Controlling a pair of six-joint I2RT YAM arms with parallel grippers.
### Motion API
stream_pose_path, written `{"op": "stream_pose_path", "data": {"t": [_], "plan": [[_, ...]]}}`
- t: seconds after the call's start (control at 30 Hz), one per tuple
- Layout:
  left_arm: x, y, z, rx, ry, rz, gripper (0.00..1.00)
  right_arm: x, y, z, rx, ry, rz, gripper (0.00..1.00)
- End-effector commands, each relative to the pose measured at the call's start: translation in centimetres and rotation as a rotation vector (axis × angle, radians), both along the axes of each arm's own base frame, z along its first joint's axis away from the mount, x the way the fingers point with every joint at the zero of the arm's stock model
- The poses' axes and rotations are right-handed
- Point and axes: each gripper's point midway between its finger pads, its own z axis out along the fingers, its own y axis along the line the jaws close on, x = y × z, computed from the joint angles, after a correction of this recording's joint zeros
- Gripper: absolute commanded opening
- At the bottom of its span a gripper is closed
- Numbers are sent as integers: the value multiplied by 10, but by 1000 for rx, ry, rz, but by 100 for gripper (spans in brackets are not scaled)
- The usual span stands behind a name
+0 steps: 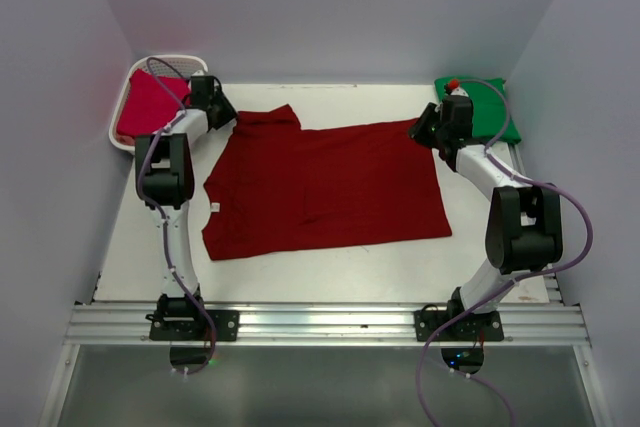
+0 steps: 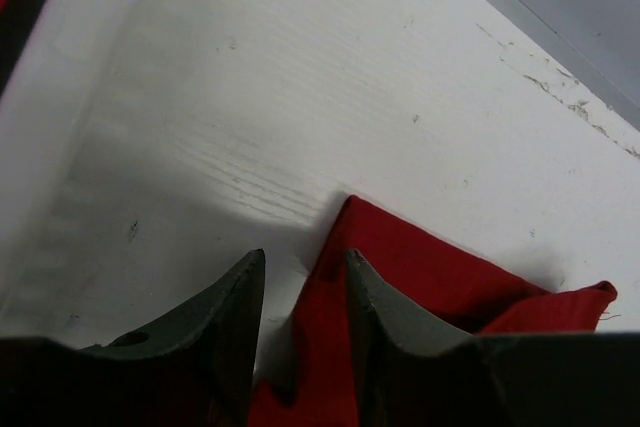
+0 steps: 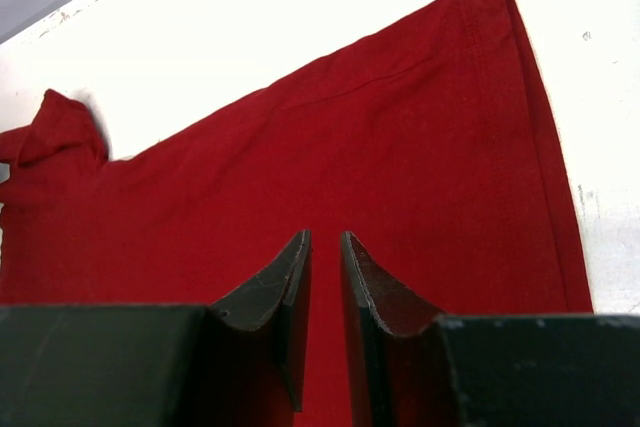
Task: Fold and stack the t-shirts
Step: Fold the tshirt
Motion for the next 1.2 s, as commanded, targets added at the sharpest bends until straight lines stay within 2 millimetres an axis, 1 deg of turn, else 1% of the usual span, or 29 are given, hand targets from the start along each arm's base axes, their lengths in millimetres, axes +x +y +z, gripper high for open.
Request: {"op": "stream_pose_path", "data": {"t": [0.0, 0.07, 0.2, 0.27, 0.33, 0.4, 0.47, 0.53, 0.57, 0.6, 0.63, 0.7, 0.8, 0.83, 0.9, 0.93, 1.0, 1.03, 1.07, 1.1, 1.13, 1.17], "plan": [[10, 3, 2, -11, -27, -17, 41, 9, 4, 18, -8, -50, 18, 22], [13, -3, 4, -33, -43, -42, 41, 9, 3, 16, -8, -47, 17, 22], [15, -9, 2, -57, -52, -70, 41, 9, 4, 15, -8, -44, 18, 22], [16, -13, -1, -68, -49, -87, 41, 9, 4, 14, -9, -42, 18, 22], [15, -13, -8, -68, -34, -87, 41, 10, 3, 14, -10, -43, 18, 22], [16, -13, -11, -71, -31, -89, 41, 9, 4, 14, -10, -43, 19, 21], [15, -16, -16, -81, -26, -99, 38, 10, 3, 13, -11, -41, 18, 18], [15, -16, -20, -87, -23, -100, 28, 10, 4, 12, -9, -40, 20, 16], [14, -16, -20, -87, -23, -102, 22, 10, 4, 11, -12, -37, 20, 13], [14, -16, -20, -88, -23, -101, 7, 10, 4, 11, -10, -35, 21, 12], [15, -16, -19, -88, -26, -101, 0, 9, 4, 10, -10, -33, 21, 11], [15, -16, -17, -89, -31, -100, 0, 9, 4, 9, -11, -32, 19, 9], [16, -15, -7, -87, -54, -100, 0, 11, 3, 9, -14, -32, 16, 7], [17, -16, 3, -91, -81, -102, 0, 12, 2, 9, -18, -33, 13, 7], [17, -18, 13, -95, -104, -105, 0, 13, 0, 7, -21, -28, 2, 6], [19, -19, 27, -98, -132, -109, 0, 15, -1, 9, -25, -33, -4, 6], [20, -20, 41, -103, -155, -114, 0, 19, -4, 7, -36, -32, -19, 6], [21, -22, 55, -108, -178, -120, 0, 24, -5, 12, -40, -41, -29, 6], [21, -22, 61, -109, -187, -121, 0, 27, -9, 11, -56, -38, -49, 7], [22, -23, 73, -109, -208, -124, 0, 29, -11, 3, -67, -16, -56, 8], [21, -23, 78, -111, -211, -122, 0, 34, -12, 8, -72, -13, -62, 17], [21, -23, 82, -112, -214, -122, 0, 38, -16, 8, -89, -12, -77, 22]]}}
